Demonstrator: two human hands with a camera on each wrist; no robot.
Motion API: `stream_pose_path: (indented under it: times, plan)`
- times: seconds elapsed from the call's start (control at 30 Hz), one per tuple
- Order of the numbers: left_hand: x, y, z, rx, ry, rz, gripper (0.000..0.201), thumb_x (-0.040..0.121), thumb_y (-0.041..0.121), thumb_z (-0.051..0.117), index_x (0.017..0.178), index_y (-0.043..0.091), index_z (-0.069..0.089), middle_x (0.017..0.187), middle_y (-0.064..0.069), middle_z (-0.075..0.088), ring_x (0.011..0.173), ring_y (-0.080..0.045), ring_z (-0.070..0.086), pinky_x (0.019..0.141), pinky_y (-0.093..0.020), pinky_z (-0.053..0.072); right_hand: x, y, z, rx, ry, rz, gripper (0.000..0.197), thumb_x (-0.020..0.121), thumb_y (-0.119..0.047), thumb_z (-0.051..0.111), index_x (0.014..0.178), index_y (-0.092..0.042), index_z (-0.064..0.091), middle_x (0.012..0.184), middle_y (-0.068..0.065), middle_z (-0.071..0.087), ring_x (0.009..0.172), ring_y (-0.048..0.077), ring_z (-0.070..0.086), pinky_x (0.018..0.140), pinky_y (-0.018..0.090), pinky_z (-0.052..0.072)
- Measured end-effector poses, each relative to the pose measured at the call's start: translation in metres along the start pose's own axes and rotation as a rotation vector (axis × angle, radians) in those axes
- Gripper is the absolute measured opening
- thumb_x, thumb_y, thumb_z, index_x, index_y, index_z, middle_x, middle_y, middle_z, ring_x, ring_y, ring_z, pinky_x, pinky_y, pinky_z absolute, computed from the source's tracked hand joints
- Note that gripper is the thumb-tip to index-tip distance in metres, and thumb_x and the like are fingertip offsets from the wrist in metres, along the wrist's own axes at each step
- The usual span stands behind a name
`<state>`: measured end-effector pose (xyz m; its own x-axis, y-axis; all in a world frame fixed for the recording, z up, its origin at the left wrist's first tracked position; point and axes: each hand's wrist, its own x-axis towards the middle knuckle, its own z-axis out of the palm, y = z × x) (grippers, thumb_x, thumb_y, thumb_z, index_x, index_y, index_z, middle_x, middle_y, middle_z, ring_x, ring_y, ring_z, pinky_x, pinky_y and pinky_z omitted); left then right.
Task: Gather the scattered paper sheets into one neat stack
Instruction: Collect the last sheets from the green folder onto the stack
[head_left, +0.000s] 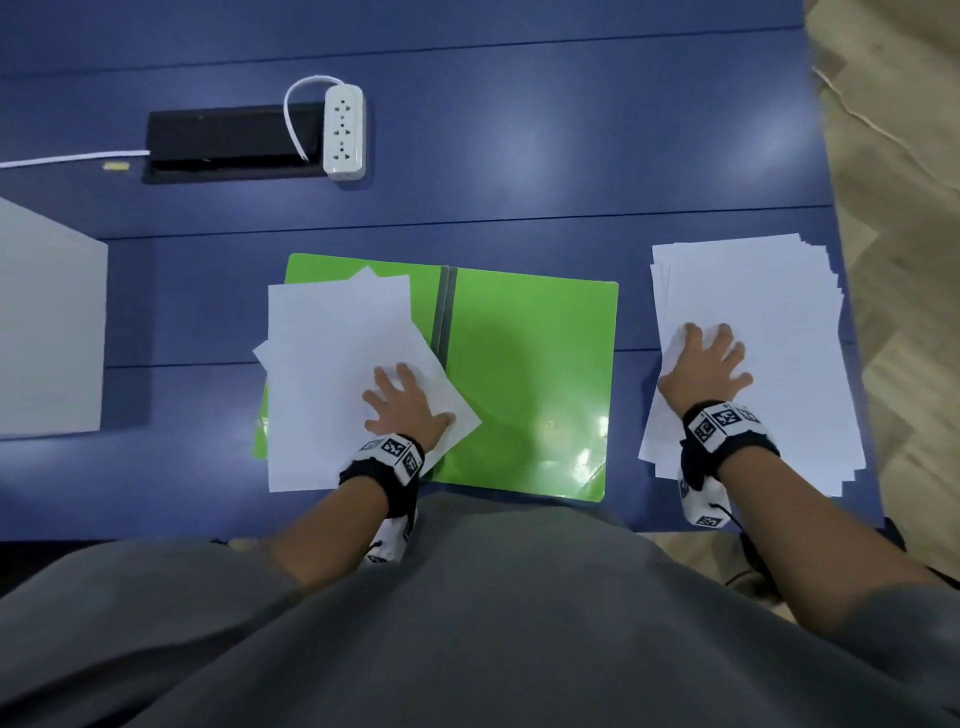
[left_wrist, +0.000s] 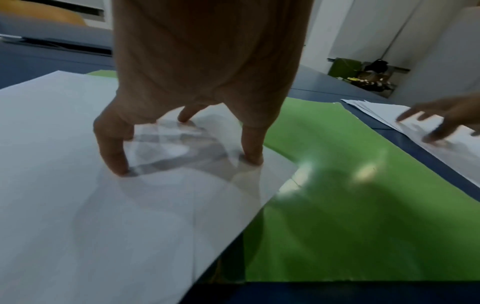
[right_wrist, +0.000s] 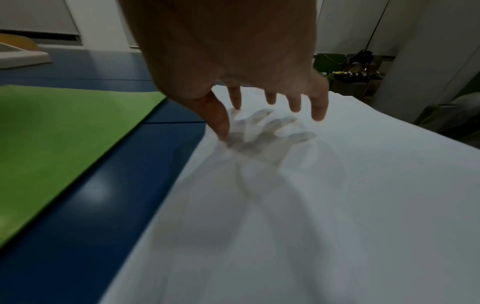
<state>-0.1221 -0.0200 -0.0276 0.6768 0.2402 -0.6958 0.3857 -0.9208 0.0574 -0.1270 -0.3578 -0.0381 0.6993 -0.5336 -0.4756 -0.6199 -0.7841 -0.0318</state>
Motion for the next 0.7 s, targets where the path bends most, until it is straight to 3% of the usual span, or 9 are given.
stream_pose_path:
  times: [0.1, 0.2, 0.3, 0.37, 0.47, 0.53, 0.6, 0.67, 0.7]
  plan:
    - [-0.004, 0.003, 0.002, -0.016, 0.093, 0.110, 0.077, 0.083, 0.029, 0.066, 0.143, 0.022, 0.018, 0.150, -0.010, 0.010, 0.132, -0.040, 0.019, 0.095, -0.055, 0.041, -0.021, -0.022, 0.006, 0.024, 0.138, -0.165, 0.069, 0.068, 0.001, 0.059, 0.131, -0.017, 0.039, 0.147, 0.016, 0.022, 0.135, 0.036, 0.019, 0.101, 0.057, 0.023]
    - [-0.009, 0.006, 0.001, -0.082, 0.108, 0.179, 0.063, 0.084, 0.010, 0.056, 0.139, 0.023, 0.028, 0.144, -0.009, 0.019, 0.127, -0.036, 0.024, 0.089, -0.052, 0.042, -0.046, -0.050, 0.013, 0.053, 0.193, -0.389, 0.058, 0.063, 0.004, 0.055, 0.119, -0.012, 0.053, 0.134, 0.017, 0.037, 0.126, 0.035, 0.032, 0.096, 0.051, 0.027]
    - [-0.012, 0.010, -0.002, -0.171, 0.094, 0.269, 0.056, 0.087, 0.009, 0.050, 0.140, 0.016, 0.032, 0.140, -0.012, 0.025, 0.124, -0.036, 0.026, 0.087, -0.051, 0.044, -0.066, -0.076, 0.022, 0.165, 0.095, -0.617, 0.039, 0.074, -0.001, 0.058, 0.111, -0.013, 0.062, 0.126, 0.013, 0.047, 0.121, 0.032, 0.040, 0.092, 0.043, 0.030]
    - [-0.014, 0.014, -0.005, -0.210, 0.094, 0.341, 0.053, 0.089, 0.010, 0.048, 0.140, 0.011, 0.033, 0.139, -0.015, 0.029, 0.123, -0.037, 0.030, 0.090, -0.052, 0.045, -0.078, -0.092, 0.028, 0.309, -0.033, -0.689, 0.025, 0.086, -0.009, 0.055, 0.110, -0.013, 0.062, 0.120, 0.009, 0.050, 0.118, 0.026, 0.044, 0.096, 0.040, 0.030]
    - [-0.019, 0.022, -0.007, -0.215, 0.088, 0.427, 0.052, 0.090, 0.008, 0.044, 0.142, 0.010, 0.033, 0.139, -0.017, 0.031, 0.122, -0.037, 0.034, 0.092, -0.049, 0.042, -0.090, -0.116, 0.024, 0.571, -0.252, -0.586, 0.028, 0.097, -0.027, 0.050, 0.118, -0.011, 0.060, 0.121, 0.006, 0.057, 0.113, 0.020, 0.051, 0.100, 0.034, 0.036]
    - [-0.023, 0.026, -0.006, -0.218, 0.079, 0.472, 0.053, 0.091, 0.007, 0.043, 0.143, 0.011, 0.033, 0.138, -0.016, 0.032, 0.121, -0.036, 0.036, 0.092, -0.048, 0.042, -0.092, -0.130, 0.018, 0.751, -0.381, -0.465, 0.039, 0.098, -0.038, 0.046, 0.121, -0.009, 0.058, 0.118, 0.005, 0.061, 0.108, 0.018, 0.056, 0.095, 0.030, 0.040]
    - [-0.027, 0.027, -0.005, -0.234, 0.072, 0.517, 0.053, 0.092, 0.008, 0.043, 0.143, 0.012, 0.032, 0.137, -0.016, 0.033, 0.121, -0.036, 0.037, 0.094, -0.048, 0.042, -0.091, -0.142, 0.012, 0.939, -0.495, -0.316, 0.039, 0.096, -0.044, 0.047, 0.110, -0.010, 0.060, 0.102, 0.005, 0.066, 0.092, 0.019, 0.063, 0.083, 0.029, 0.045]
    - [-0.028, 0.027, -0.002, -0.239, 0.038, 0.548, 0.054, 0.092, 0.015, 0.048, 0.144, 0.014, 0.032, 0.138, -0.014, 0.032, 0.122, -0.036, 0.035, 0.098, -0.048, 0.040, -0.086, -0.149, 0.011, 1.013, -0.565, -0.222, 0.032, 0.094, -0.040, 0.056, 0.105, -0.011, 0.060, 0.086, 0.002, 0.064, 0.076, 0.020, 0.062, 0.074, 0.028, 0.046]
    - [-0.029, 0.026, -0.001, -0.246, 0.002, 0.550, 0.055, 0.093, 0.023, 0.052, 0.144, 0.017, 0.033, 0.139, -0.013, 0.031, 0.124, -0.035, 0.033, 0.101, -0.048, 0.038, -0.082, -0.151, 0.012, 0.978, -0.568, -0.210, 0.027, 0.092, -0.032, 0.061, 0.106, -0.009, 0.059, 0.087, 0.003, 0.064, 0.075, 0.021, 0.062, 0.075, 0.031, 0.048]
